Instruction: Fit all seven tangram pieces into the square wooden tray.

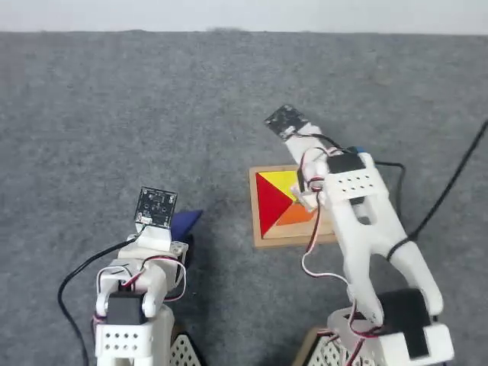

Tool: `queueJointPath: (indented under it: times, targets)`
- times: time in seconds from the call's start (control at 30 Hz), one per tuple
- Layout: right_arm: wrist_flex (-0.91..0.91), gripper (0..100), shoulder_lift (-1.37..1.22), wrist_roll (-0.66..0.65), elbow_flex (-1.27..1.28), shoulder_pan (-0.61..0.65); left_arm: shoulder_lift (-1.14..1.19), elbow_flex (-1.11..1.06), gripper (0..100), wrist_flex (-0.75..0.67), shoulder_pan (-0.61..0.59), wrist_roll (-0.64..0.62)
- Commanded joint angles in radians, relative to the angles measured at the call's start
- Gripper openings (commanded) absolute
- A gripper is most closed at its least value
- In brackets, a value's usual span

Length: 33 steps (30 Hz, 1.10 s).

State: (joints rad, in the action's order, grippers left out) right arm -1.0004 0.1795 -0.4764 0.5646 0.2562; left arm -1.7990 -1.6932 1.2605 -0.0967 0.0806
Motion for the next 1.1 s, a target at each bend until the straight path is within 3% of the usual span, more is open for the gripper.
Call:
queueJointPath:
  times: [0.0,0.17,0.37,0.67,1.07]
  targets:
    - [0.047,47.1,-0.065,0.014,-0.012,-0.015,-0.018,0.010,20,0.002,0.005,-0.011]
    - [0.061,45.2,-0.182,0.015,-0.008,-0.013,-0.018,0.010,20,0.002,0.005,-0.011]
    - [0.048,21.9,-0.189,0.017,0.005,0.005,-0.018,0.010,20,0.002,0.005,-0.011]
    - [0.082,18.0,-0.183,0.015,0.107,0.171,-0.018,0.010,20,0.002,0.005,-0.011]
    - [0.050,11.8,-0.124,0.017,0.114,0.174,-0.018,0.010,20,0.002,0.005,-0.011]
